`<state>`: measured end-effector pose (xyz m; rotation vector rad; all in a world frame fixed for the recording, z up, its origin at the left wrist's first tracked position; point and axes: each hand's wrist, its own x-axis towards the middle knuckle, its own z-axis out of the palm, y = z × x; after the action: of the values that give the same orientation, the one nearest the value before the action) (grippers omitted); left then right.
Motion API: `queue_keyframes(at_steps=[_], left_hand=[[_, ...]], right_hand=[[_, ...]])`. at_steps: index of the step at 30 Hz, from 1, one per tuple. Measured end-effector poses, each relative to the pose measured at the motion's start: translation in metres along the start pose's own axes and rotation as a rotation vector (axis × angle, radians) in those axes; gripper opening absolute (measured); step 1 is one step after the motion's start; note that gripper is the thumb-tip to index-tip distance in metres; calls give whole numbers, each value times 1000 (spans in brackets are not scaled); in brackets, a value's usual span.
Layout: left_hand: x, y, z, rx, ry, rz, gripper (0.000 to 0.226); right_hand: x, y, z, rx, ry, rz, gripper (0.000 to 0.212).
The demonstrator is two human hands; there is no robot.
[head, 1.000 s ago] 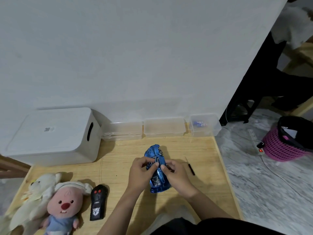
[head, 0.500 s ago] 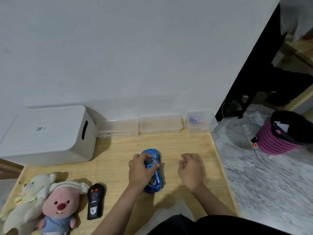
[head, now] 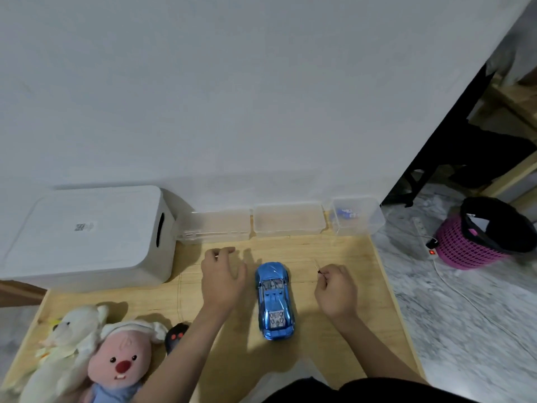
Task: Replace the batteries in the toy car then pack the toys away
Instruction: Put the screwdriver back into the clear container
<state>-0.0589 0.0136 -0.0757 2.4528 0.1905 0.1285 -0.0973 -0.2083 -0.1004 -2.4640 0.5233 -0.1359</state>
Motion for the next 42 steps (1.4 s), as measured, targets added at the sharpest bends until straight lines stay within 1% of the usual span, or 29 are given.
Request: queue_keyframes(at_steps=[2,4,7,9,12,15,18,19,21,23,25,28,30,31,33,35,37,39,42], left_hand=[[21,-11,-7,100,56,54,38],[41,-20,-13,202,73,107,38],[71,-34,-17,337,23,137,37],[87,-43,-17,376,-28,156,38],[103,-53,-18,346,-74,210,42],[109,-57,-21,213,-23,251,45],[108,-63,-21,114,71,210,29],[108,-66,-20,91,67,199,23],[107,-71,-16,70,35,180,19],[105,-77,-10,62,61,208,15],[101,-80,-6,70,104,272,12],[99,-79,-3,55,121,285,26],[101,-77,-5,65,125,283,30],[102,-76,-6,87,146,296,26],[103,-76,-7,139,207,341,10],[102,-77,-7,178,216,395,16],[97,-79,-6,180,227,419,17],[95,-82,-3,173,245,413,16],[93,-82,1,179,262,394,21]], right_hand=[[3,-19,3,30,-6,-37,15],[7,-39,7,66,-11,-72,13],[13,-68,13,138,-43,-136,14],[18,-84,19,169,-59,-175,13],[23,-103,29,200,-66,-242,12],[27,-119,42,214,-99,-314,13],[30,-133,57,206,-131,-376,14],[31,-137,63,198,-135,-392,13],[31,-142,72,184,-136,-412,13],[30,-146,78,174,-128,-429,14],[29,-147,82,160,-123,-448,13],[29,-146,85,155,-111,-470,14],[29,-145,85,157,-106,-484,14],[29,-144,85,157,-101,-493,13],[29,-143,85,150,-87,-507,11],[30,-142,85,146,-75,-511,11],[30,-140,85,146,-68,-516,11],[30,-139,86,147,-69,-522,10],[29,-137,87,141,-69,-528,11]])
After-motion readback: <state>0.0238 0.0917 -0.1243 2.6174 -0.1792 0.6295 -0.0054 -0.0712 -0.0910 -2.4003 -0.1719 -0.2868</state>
